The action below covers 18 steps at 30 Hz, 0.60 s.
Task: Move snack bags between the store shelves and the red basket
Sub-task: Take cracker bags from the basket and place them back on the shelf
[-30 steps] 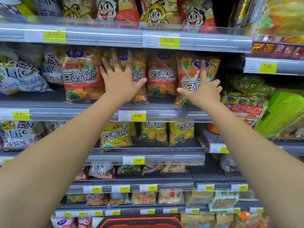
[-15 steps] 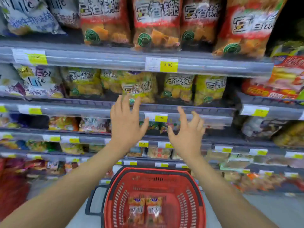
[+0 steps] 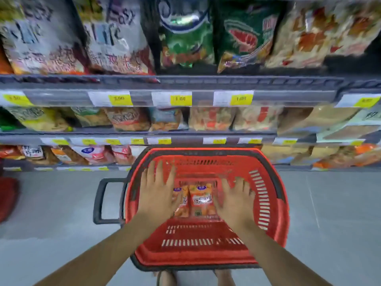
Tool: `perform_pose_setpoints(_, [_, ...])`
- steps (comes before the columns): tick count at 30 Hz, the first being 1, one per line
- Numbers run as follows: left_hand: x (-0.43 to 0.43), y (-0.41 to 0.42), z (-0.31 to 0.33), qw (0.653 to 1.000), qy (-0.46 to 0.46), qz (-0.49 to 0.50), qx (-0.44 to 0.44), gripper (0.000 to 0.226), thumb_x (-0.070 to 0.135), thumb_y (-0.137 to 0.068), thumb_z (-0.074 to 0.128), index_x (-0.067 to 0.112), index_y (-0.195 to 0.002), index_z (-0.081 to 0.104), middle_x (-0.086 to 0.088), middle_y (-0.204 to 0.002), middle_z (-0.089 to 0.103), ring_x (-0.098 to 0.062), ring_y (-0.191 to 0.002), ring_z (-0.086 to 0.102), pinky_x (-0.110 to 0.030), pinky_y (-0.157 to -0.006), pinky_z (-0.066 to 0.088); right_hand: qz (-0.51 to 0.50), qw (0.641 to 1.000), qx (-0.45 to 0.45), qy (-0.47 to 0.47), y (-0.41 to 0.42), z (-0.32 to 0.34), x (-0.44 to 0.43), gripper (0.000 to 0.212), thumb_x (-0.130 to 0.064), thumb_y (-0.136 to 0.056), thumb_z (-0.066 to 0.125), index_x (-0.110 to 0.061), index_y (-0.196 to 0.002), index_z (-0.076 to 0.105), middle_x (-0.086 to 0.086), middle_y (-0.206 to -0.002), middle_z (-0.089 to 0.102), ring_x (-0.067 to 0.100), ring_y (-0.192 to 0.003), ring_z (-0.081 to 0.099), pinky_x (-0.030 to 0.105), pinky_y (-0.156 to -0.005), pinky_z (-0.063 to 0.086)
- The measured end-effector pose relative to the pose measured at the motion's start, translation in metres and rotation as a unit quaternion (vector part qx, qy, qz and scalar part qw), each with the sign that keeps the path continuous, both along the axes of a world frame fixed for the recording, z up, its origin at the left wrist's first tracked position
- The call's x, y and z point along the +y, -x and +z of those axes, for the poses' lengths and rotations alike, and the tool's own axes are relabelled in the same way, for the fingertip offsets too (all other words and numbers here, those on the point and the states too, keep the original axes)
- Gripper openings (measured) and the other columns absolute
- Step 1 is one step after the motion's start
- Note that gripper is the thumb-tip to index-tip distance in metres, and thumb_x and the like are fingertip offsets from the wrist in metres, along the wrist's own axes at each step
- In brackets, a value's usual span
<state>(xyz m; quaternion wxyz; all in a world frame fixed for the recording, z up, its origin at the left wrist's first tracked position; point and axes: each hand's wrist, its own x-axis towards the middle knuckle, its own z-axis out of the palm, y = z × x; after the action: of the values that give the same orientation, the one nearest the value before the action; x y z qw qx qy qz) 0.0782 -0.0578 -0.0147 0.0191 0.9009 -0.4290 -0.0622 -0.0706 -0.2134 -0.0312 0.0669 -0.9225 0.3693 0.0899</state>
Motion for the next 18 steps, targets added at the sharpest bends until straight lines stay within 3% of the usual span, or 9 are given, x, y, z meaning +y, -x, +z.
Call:
perform_pose_setpoints(2, [-0.001,0.003,-0.056,1.000,-0.023,0.001,0.019,0.067,0.053,-0.091,0.028,0.009,-0.134,0.053,-0.028,-0.136,0.047,-0.049,-0.127,0.041,-0.058,-0.101,0.037,0.006,1.000,0.030,-0.008,0.007,-0.055,-0.001,0.067,-0.047,-0.056,0.081,-0.022,-0.115,0.060,0.023,-0.103,0.057,0.040,-0.087,0.057,0.047,-0.067,0.050])
perform_pose_setpoints(6, [-0.002,0.003,-0.167,0.997,-0.064,-0.025,0.025,0.071,0.056,-0.081,0.047,0.009,-0.134,0.051,-0.028,-0.135,0.047,-0.049,-0.126,0.041,-0.058,-0.100,0.037,0.013,0.997,0.071,-0.040,0.011,-0.161,-0.004,0.070,-0.044,-0.046,0.086,-0.016,-0.106,0.063,0.025,-0.090,0.058,0.041,-0.078,0.058,0.047,-0.059,0.050])
perform_pose_setpoints(9, [-0.002,0.004,-0.240,0.996,-0.085,-0.021,0.037,0.080,0.054,-0.071,0.068,0.008,-0.131,0.043,-0.031,-0.130,0.050,-0.051,-0.121,0.046,-0.059,-0.096,0.040,0.007,0.992,0.100,-0.075,0.005,-0.231,-0.003,0.075,-0.053,-0.058,0.080,-0.022,-0.122,0.055,0.026,-0.105,0.055,0.043,-0.097,0.056,0.052,-0.074,0.049])
perform_pose_setpoints(11, [-0.004,0.006,-0.283,0.993,-0.108,-0.015,0.055,0.084,0.053,-0.065,0.075,0.005,-0.128,0.047,-0.034,-0.127,0.052,-0.053,-0.117,0.049,-0.061,-0.093,0.042,0.000,0.986,0.134,-0.100,0.003,-0.279,-0.003,0.075,-0.056,-0.077,0.065,-0.032,-0.141,0.034,0.026,-0.132,0.040,0.043,-0.125,0.039,0.054,-0.096,0.038])
perform_pose_setpoints(13, [-0.006,0.006,-0.324,0.988,-0.138,-0.008,0.069,0.084,0.054,-0.058,0.080,0.003,-0.123,0.059,-0.036,-0.125,0.053,-0.055,-0.112,0.053,-0.062,-0.089,0.044,-0.019,0.979,0.149,-0.136,0.002,-0.326,-0.002,0.081,-0.054,-0.084,0.059,-0.039,-0.148,0.012,0.026,-0.145,0.025,0.040,-0.136,0.026,0.054,-0.107,0.030])
perform_pose_setpoints(15, [-0.009,0.005,-0.363,0.983,-0.163,-0.005,0.081,0.089,0.055,-0.050,0.085,0.006,-0.121,0.061,-0.038,-0.123,0.054,-0.057,-0.108,0.054,-0.064,-0.085,0.047,-0.041,0.974,0.157,-0.160,0.001,-0.367,-0.001,0.094,-0.064,-0.082,0.057,-0.041,-0.149,-0.004,0.031,-0.150,0.014,0.042,-0.137,0.024,0.056,-0.109,0.027])
perform_pose_setpoints(18, [-0.009,0.011,-0.410,0.977,-0.186,0.033,0.102,0.104,0.064,-0.047,0.082,0.014,-0.131,0.047,-0.038,-0.127,0.051,-0.058,-0.113,0.051,-0.067,-0.082,0.046,-0.053,0.968,0.156,-0.189,-0.006,-0.408,0.004,0.110,-0.078,-0.073,0.055,-0.046,-0.140,-0.026,0.030,-0.153,0.010,0.043,-0.138,0.024,0.058,-0.108,0.026])
